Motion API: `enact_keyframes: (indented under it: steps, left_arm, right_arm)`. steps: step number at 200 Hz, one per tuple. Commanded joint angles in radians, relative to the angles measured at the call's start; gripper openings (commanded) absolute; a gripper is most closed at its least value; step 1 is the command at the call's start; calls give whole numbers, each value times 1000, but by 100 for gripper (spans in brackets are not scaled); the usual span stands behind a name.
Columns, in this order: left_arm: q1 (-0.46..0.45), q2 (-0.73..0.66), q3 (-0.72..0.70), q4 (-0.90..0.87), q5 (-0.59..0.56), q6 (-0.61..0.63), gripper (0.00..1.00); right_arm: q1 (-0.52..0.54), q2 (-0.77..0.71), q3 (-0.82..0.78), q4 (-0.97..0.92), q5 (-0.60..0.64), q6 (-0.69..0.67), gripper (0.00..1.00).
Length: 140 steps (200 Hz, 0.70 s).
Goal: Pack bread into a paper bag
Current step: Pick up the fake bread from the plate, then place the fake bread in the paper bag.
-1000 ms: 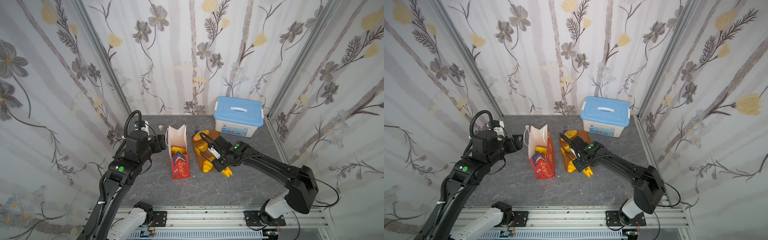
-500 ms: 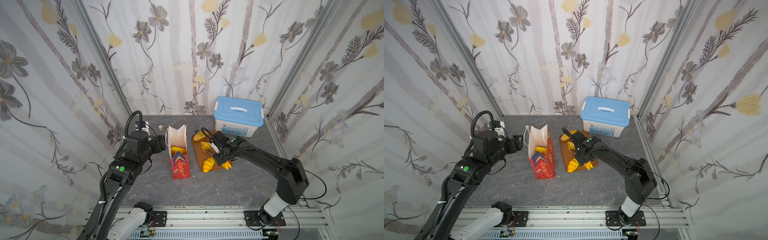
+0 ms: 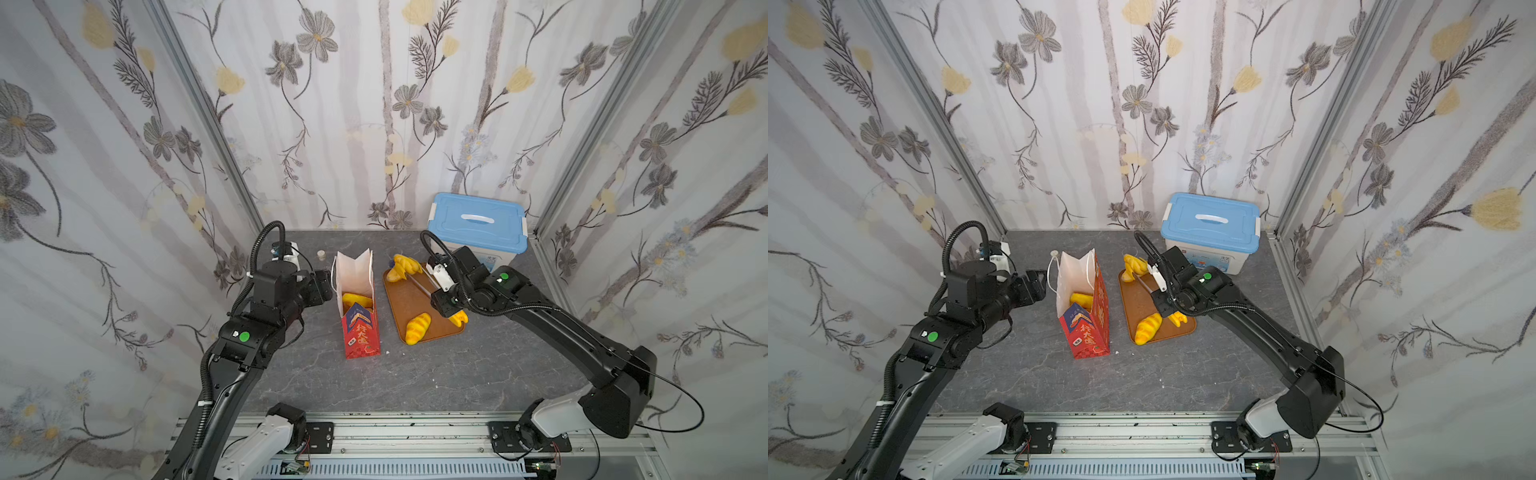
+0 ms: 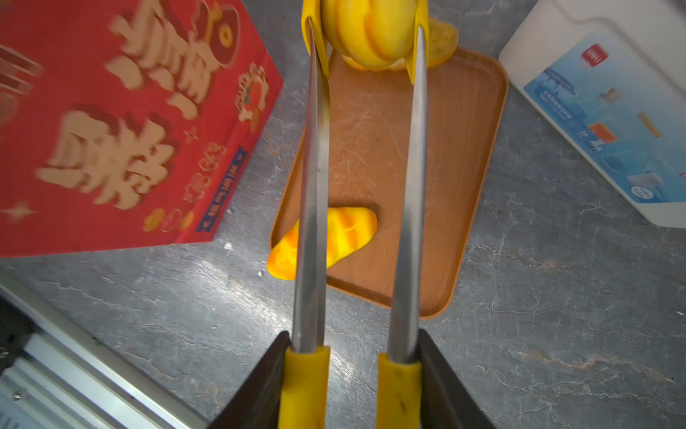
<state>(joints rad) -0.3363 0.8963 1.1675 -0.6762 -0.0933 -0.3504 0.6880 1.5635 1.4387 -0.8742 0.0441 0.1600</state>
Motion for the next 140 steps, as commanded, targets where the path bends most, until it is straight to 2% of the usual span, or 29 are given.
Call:
enact_keyframes:
  steps: [1, 27, 74, 111, 140]
  left_arm:
    - [2, 1, 9, 27, -5, 7, 82]
    - [2, 5, 5, 26, -3, 5, 82]
    - [2, 16, 8, 24, -5, 0, 82]
    - [2, 20, 12, 24, -7, -7, 82]
    - [2, 17, 19, 17, -8, -11, 82]
  right_arm:
    - [1, -78, 57, 39, -40, 10, 49]
    - [2, -171, 115, 69, -95, -13, 50]
    - [22, -255, 139, 171, -311, -25, 51]
    - [117, -226, 137, 217, -328, -30, 51]
    - [151, -187, 128, 243, -348, -30, 51]
